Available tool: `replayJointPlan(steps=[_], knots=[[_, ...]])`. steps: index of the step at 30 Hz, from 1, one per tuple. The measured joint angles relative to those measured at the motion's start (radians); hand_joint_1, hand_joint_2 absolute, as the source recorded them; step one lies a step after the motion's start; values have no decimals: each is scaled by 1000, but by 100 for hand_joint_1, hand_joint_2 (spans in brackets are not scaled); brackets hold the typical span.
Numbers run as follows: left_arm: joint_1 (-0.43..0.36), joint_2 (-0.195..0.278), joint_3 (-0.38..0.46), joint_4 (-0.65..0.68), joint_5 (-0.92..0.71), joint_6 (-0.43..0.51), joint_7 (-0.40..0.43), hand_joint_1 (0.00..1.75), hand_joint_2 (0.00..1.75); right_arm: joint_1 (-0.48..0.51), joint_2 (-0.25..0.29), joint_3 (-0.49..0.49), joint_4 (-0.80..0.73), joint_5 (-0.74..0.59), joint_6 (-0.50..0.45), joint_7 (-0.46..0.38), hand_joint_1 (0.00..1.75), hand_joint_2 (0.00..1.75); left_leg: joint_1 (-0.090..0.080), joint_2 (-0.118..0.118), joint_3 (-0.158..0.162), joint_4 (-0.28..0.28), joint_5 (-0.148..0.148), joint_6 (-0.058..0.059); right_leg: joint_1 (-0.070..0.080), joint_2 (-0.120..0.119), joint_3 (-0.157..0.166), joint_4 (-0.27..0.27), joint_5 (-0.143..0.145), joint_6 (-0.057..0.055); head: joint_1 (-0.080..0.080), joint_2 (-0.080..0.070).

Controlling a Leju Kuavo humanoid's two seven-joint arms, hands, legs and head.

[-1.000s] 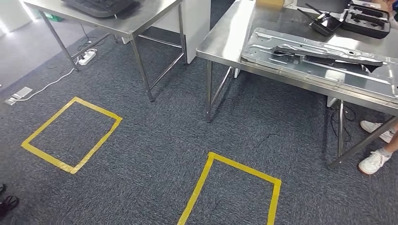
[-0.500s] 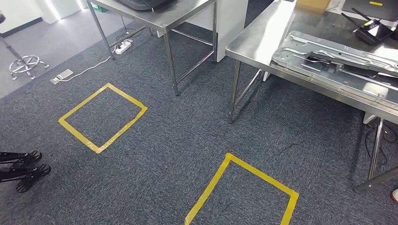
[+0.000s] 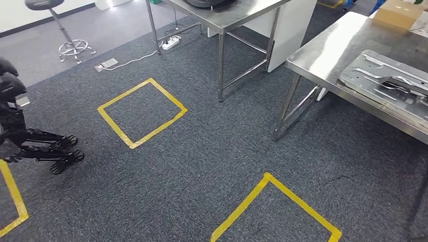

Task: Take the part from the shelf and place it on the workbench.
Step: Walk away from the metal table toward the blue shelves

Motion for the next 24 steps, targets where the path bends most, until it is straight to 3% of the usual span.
replayJointPlan(steps=[2, 3, 5, 7, 9, 11, 12, 13, 14, 16, 17, 18, 20, 22, 24], knots=[[-2, 0, 4, 0, 2, 4, -4, 0, 0, 0, 0, 3, 0, 3, 3, 0, 0, 0, -2, -23, -6, 4, 1, -9, -3, 38, 39, -97, 35, -5, 0, 0], [-3, 1, 5, 1, 3, 6, -6, 0, 0, -2, 0, 4, 0, 5, 5, 0, 0, 0, -2, -33, -11, 5, 3, -15, -1, 40, 42, -108, 36, -9, -1, 0], [0, 3, 7, 2, 6, 7, -7, 0, 0, -7, 2, 5, 0, 8, 6, 0, 0, 0, 3, -44, -20, 9, 4, -27, 1, 12, 43, -111, 40, -20, -1, 0], [1, 4, 7, 3, 8, 5, -6, 0, 0, -9, 5, 6, 0, 10, 7, 0, 0, 0, 5, 0, -47, 62, -28, -36, 0, -18, 44, -115, 44, -33, -3, 0], [-2, 4, 8, 3, 8, 0, -5, 0, 0, -7, 5, 7, 0, 10, 7, 1, 0, 0, 6, 57, -112, 197, -98, -45, 0, -49, 44, -116, 43, -39, -6, 0], [-3, 5, 8, 3, 8, -4, -2, 0, 0, -6, 5, 10, 0, 10, 7, 1, 0, 0, 11, 73, -175, 325, -144, -54, 2, -81, 43, -116, 41, -40, -7, 0], [-2, 5, 8, 3, 9, -6, 0, 0, 0, -6, 5, 12, 0, 10, 7, 1, 0, 0, 15, 76, -180, 338, -141, -57, 2, -96, 44, -115, 39, -39, -7, 0], [0, 5, 8, 3, 9, -7, 2, 0, 0, -6, 5, 13, 0, 10, 7, 1, 0, 0, 18, 82, -162, 305, -119, -59, 1, -110, 45, -115, 37, -38, -8, 0], [0, 6, 8, 4, 10, -7, 4, 0, 0, -6, 5, 14, 0, 10, 8, 1, 0, 0, 21, 96, -125, 235, -86, -62, 1, -123, 48, -115, 35, -34, -8, 0], [-2, 7, 9, 4, 11, -6, 5, 0, 0, -6, 4, 16, 0, 9, 10, 2, 0, 0, 20, 148, -44, 82, -31, -60, 5, -146, 56, -115, 26, -23, -8, 0], [-3, 8, 9, 4, 12, -6, 4, 0, 0, -7, 4, 17, 0, 9, 11, 2, 0, 0, 18, 166, -22, 38, -19, -56, 8, -156, 60, -114, 22, -18, -7, 0], [-5, 8, 10, 4, 13, -6, 2, 0, 0, -8, 3, 18, 0, 8, 12, 2, 0, 0, 15, 173, -15, 20, -16, -50, 11, -165, 64, -115, 19, -12, -5, 0], [-4, 8, 11, 4, 16, -6, -1, 0, 0, -13, 2, 19, 0, 8, 15, 2, 0, 0, 11, 149, -17, 19, -14, -35, 8, -184, 71, -117, 14, -2, -2, 0], [-2, 9, 12, 4, 17, -6, -3, 0, 0, -17, 3, 19, 0, 8, 18, 2, 0, 0, 13, 124, -15, 14, -10, -21, 2, -148, 63, -83, -16, 7, -1, 0], [-2, 10, 12, 4, 18, -8, -4, 0, 0, -18, 3, 19, 0, 8, 20, 2, 0, 0, 14, 99, -13, 12, -7, -12, -1, -79, 9, 42, -85, 9, 2, 0]])
